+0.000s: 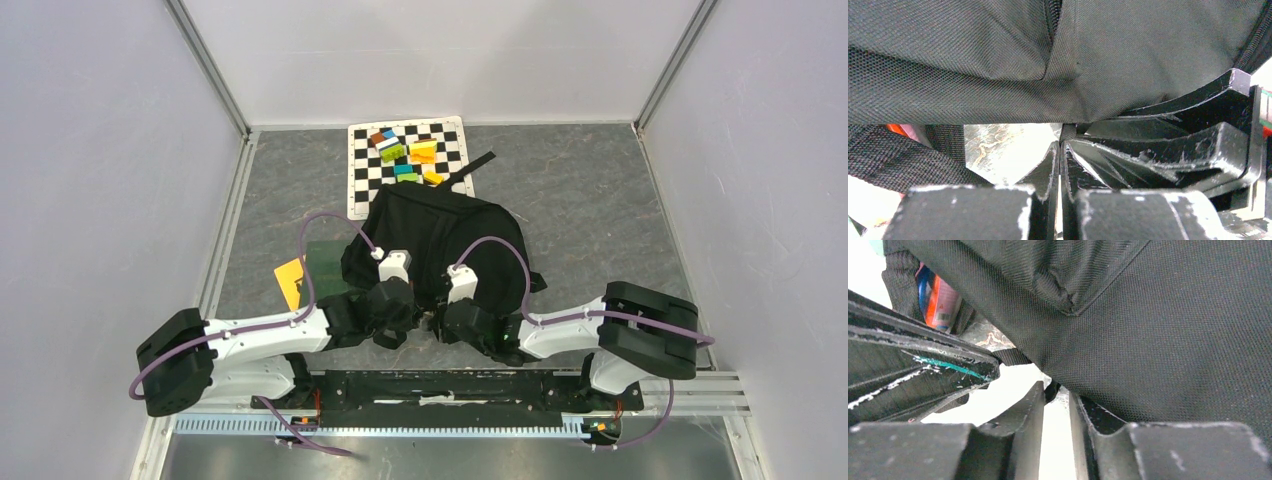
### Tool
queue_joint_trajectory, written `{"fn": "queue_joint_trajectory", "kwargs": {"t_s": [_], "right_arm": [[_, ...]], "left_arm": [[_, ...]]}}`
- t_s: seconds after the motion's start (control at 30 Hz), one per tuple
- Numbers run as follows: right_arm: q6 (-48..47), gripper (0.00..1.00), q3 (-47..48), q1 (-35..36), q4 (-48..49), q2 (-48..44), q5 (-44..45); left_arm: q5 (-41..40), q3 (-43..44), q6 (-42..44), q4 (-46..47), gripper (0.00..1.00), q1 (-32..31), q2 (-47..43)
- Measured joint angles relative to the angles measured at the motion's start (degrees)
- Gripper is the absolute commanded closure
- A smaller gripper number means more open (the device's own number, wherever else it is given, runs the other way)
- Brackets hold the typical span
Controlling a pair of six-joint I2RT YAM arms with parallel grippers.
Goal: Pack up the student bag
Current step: Unzip the student bag at the center of the board.
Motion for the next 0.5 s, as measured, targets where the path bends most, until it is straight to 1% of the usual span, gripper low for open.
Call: {"fn": "queue_joint_trajectory", "kwargs": {"t_s": [0.13, 0.17, 0.5], "right_arm": [[-0.5, 0.99, 0.0, -0.2, 0.0, 0.3, 0.3], [-0.7, 1.0, 0.0, -0.2, 0.0, 0.4, 0.3], [-1.1, 1.0, 0.4, -0.2, -2.3, 0.2, 1.4]], "left_arm": [[0.0, -0.3, 0.0, 0.1, 0.98, 0.0, -0.2], [0.0, -0.3, 0.0, 0.1, 0.98, 0.0, -0.2], [0.0, -0.3, 0.0, 0.1, 0.98, 0.0, -0.3]]}}
